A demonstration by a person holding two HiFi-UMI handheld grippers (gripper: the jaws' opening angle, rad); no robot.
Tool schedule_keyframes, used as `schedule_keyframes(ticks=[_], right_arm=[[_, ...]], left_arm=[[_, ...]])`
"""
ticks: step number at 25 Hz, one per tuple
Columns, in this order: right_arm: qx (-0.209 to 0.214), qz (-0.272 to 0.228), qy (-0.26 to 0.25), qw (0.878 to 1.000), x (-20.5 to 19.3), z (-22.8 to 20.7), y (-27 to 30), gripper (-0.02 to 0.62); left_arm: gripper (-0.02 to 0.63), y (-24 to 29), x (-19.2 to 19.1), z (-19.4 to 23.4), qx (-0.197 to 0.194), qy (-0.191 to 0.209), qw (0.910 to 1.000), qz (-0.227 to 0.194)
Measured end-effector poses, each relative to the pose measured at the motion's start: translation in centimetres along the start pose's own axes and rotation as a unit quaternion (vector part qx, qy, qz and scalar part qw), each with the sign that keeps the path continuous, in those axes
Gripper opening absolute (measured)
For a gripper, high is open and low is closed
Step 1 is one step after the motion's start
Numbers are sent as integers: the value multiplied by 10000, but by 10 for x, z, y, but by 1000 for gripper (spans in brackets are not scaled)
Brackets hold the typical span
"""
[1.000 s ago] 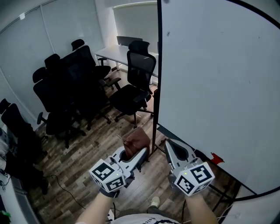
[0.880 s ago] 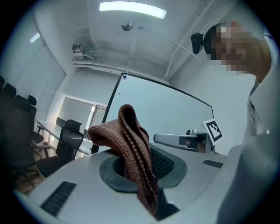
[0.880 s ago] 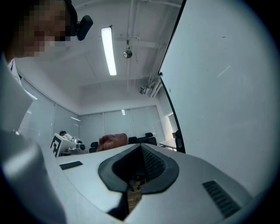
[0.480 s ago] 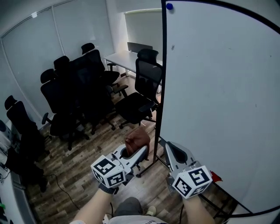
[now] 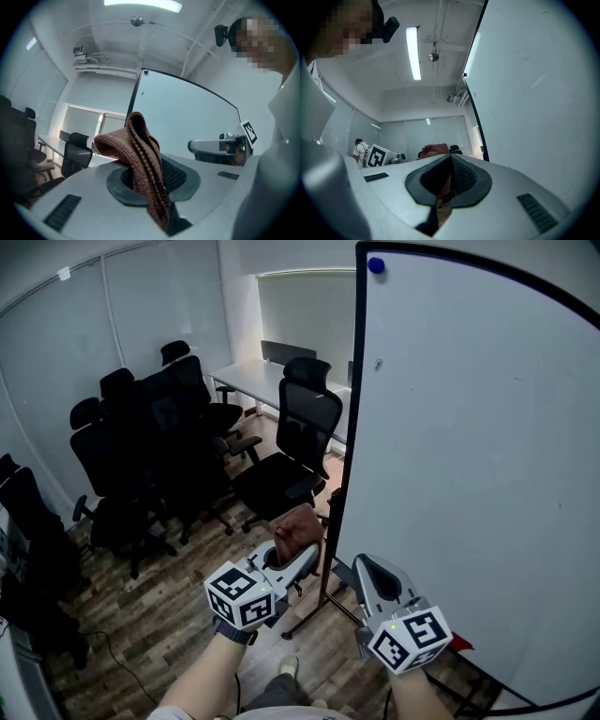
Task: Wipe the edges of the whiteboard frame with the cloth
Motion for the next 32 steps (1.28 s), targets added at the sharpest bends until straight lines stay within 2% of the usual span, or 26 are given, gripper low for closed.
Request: schedule_keyframes(ticks=[11, 16, 23, 32], right_arm=[[-543, -58, -25, 9985, -5, -22, 108, 2], [-925, -14, -16, 9957, -12, -38, 140, 2], [-1193, 38, -66, 9928, -13, -55, 149, 2], [-1044, -119, -196, 9943, 13, -53, 147, 2]], left_arm=[[64, 69, -11, 123, -488, 115, 9984, 266], [64, 99, -20, 159, -805, 51, 9960, 384], [64, 126, -20, 167, -1048, 48, 9938, 368], [64, 142, 13, 145, -1198, 408, 9916, 271]])
Point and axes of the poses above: the fingertips, and each gripper's own axes: y forward along the fingers, z to its left, x out of its top, the point moved 5 cm from there along -y, backward along the fingers, and after that the axes turned 9 degrees about -x, right-handed, at the moved point
